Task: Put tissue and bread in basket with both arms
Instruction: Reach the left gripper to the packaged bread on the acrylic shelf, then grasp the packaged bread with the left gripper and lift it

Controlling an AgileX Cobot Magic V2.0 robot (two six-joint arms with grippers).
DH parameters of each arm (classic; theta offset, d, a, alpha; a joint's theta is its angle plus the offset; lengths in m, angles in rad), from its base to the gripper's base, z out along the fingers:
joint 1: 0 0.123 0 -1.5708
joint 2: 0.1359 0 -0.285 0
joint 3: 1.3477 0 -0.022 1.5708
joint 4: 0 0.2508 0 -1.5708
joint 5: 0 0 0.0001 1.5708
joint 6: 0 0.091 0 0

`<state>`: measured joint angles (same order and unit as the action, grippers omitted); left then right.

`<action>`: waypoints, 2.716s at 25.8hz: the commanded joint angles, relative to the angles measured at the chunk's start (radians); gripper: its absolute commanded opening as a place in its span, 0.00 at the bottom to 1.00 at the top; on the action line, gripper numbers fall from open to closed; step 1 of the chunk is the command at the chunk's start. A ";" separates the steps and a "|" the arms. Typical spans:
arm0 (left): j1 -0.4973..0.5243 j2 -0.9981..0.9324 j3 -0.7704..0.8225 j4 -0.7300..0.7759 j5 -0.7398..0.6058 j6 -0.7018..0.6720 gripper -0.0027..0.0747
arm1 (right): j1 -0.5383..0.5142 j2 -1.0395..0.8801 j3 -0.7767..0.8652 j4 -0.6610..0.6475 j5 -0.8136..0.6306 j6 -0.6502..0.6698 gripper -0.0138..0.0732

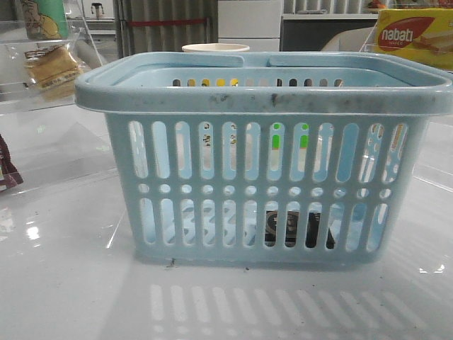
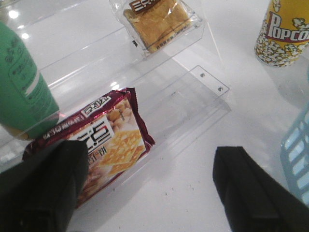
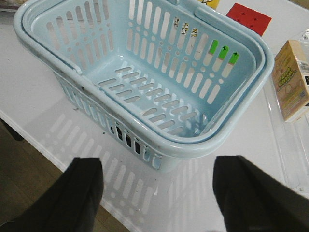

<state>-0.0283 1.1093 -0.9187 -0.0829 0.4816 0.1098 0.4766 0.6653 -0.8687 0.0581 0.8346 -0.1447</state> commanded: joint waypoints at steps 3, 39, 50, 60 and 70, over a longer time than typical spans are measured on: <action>-0.002 0.199 -0.194 -0.013 -0.099 -0.003 0.80 | 0.000 0.000 -0.024 -0.008 -0.068 -0.006 0.83; 0.043 0.921 -0.849 -0.273 -0.036 -0.001 0.73 | 0.000 0.000 -0.024 -0.008 -0.068 -0.006 0.83; 0.043 0.921 -0.849 -0.273 -0.014 -0.001 0.43 | 0.000 0.000 -0.024 -0.008 -0.068 -0.006 0.83; 0.043 0.905 -0.851 -0.273 0.049 -0.001 0.24 | 0.000 0.000 -0.024 -0.008 -0.068 -0.006 0.83; 0.043 0.804 -0.851 -0.273 0.096 -0.001 0.18 | 0.000 0.000 -0.024 -0.008 -0.068 -0.006 0.83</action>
<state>0.0128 2.0193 -1.7379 -0.3401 0.6195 0.1098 0.4766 0.6653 -0.8687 0.0581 0.8346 -0.1447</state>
